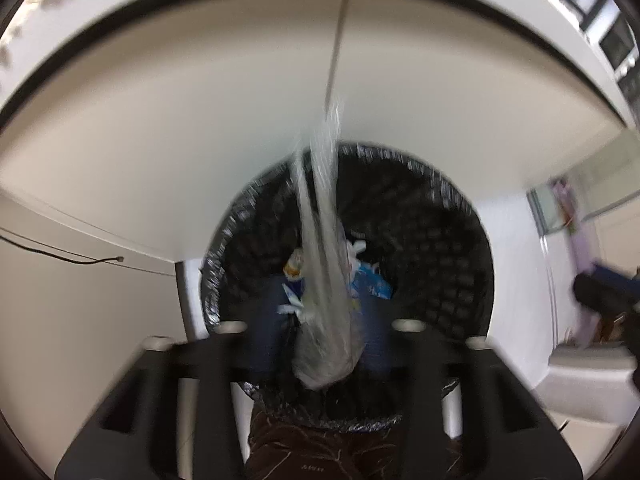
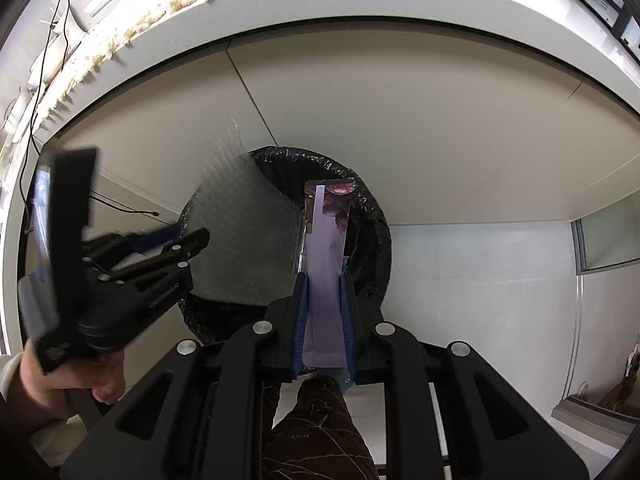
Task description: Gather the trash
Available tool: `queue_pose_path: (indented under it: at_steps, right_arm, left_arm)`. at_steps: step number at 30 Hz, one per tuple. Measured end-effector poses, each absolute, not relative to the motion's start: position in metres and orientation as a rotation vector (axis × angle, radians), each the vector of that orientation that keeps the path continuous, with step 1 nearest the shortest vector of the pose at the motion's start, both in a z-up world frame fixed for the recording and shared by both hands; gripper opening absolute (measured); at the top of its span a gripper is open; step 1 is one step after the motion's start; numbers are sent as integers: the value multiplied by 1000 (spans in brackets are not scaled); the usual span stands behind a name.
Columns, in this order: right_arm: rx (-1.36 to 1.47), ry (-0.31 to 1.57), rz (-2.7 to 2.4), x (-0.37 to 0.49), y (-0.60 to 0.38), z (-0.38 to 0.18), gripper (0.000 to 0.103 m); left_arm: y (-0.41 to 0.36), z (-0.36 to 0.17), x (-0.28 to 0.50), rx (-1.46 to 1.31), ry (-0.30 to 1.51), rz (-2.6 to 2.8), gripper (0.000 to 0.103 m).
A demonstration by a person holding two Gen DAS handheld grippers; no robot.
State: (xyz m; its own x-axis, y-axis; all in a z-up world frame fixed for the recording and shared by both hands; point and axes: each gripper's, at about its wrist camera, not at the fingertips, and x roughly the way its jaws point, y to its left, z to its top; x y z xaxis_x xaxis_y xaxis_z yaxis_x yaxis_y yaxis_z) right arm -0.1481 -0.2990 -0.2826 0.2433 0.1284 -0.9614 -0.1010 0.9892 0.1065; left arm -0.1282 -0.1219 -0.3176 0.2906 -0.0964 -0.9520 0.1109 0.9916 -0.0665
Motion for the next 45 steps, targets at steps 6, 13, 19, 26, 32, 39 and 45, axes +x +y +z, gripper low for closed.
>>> queue_pose_path:
  at_steps: [6,13,19,26,32,39,45]
  right_arm:
    - [42,1326,190,-131,-287,-305,15]
    - [15,1349,242,-118,-260,-334,16]
    - [-12,1366,249,-111,-247,-348,18]
    - [-13,1362,223,-104,-242,-351,59]
    - [27,1338,139,-100,-255,-313,83]
    - [2,1239,116,-105,-265,-231,90]
    - [-20,1122,113,-110,-269,-152,94]
  left_arm:
    - [-103,-287,-131,4,1200,-110,83]
    - [-76,-270,-136,-36,1178,-63,97]
    - [-63,-281,-137,-57,1206,-21,97]
    - [-56,-291,-136,-65,1221,-21,97]
    - [-60,-287,-133,-53,1229,-35,97]
    - [-69,-244,-130,-34,1211,-34,97]
    - [-66,-167,-136,-47,1135,-32,97]
